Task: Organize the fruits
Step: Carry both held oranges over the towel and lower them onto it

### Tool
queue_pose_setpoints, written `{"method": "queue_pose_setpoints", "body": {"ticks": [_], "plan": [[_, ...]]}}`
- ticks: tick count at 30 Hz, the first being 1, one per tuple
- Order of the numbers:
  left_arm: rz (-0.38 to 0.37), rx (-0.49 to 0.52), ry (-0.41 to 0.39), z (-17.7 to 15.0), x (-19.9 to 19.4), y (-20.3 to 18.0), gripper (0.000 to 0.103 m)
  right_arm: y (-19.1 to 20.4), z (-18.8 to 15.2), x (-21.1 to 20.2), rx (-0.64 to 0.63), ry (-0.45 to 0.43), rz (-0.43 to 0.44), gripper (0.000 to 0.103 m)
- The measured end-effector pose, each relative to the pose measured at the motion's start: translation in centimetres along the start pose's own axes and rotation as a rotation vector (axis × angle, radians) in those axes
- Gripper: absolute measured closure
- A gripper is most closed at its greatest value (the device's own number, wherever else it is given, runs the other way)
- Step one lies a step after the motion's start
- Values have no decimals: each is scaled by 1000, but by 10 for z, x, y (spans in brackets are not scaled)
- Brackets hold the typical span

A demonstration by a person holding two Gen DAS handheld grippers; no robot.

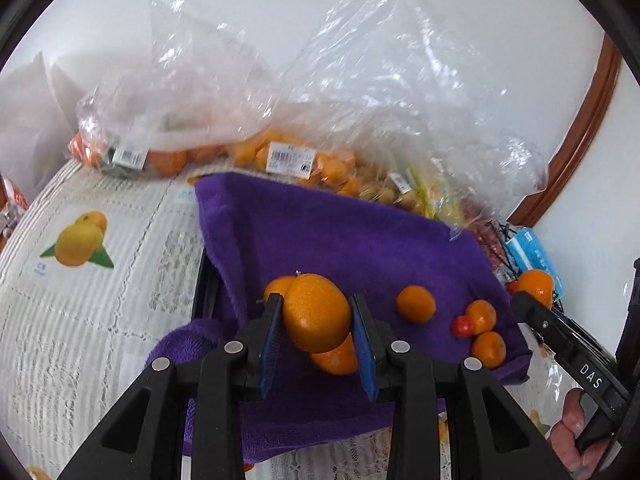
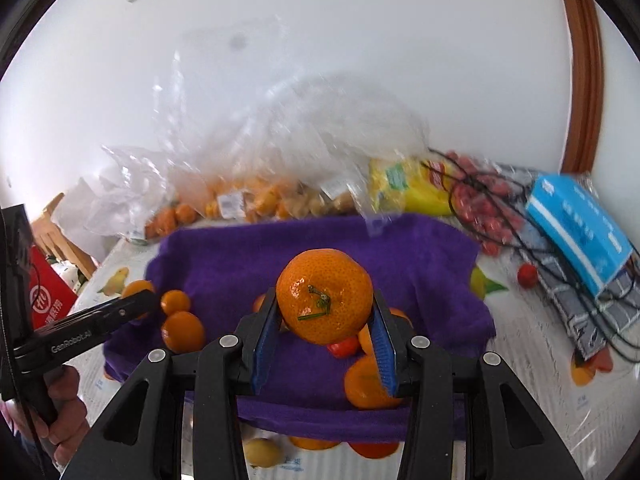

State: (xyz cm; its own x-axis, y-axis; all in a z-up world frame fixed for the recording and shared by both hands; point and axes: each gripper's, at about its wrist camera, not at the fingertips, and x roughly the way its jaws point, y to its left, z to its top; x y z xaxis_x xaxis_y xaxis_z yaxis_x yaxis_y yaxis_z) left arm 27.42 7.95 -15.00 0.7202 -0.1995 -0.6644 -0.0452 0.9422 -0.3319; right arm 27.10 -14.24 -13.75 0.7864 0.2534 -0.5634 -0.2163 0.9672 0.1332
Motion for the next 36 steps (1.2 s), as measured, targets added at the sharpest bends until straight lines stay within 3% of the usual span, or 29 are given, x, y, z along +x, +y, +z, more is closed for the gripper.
{"method": "queue_pose_setpoints", "body": {"ticks": [6,11,36], "plan": [[-4,63,-41,-4,-7,-13,72,-10,-5,6,39,15,22,60],[8,89,-60,-5,-8,-17,71,-4,-7,6,-2,4,4,60],[11,51,-50,-3,-6,-12,71,18,-25,29,-77,110,36,60]]}}
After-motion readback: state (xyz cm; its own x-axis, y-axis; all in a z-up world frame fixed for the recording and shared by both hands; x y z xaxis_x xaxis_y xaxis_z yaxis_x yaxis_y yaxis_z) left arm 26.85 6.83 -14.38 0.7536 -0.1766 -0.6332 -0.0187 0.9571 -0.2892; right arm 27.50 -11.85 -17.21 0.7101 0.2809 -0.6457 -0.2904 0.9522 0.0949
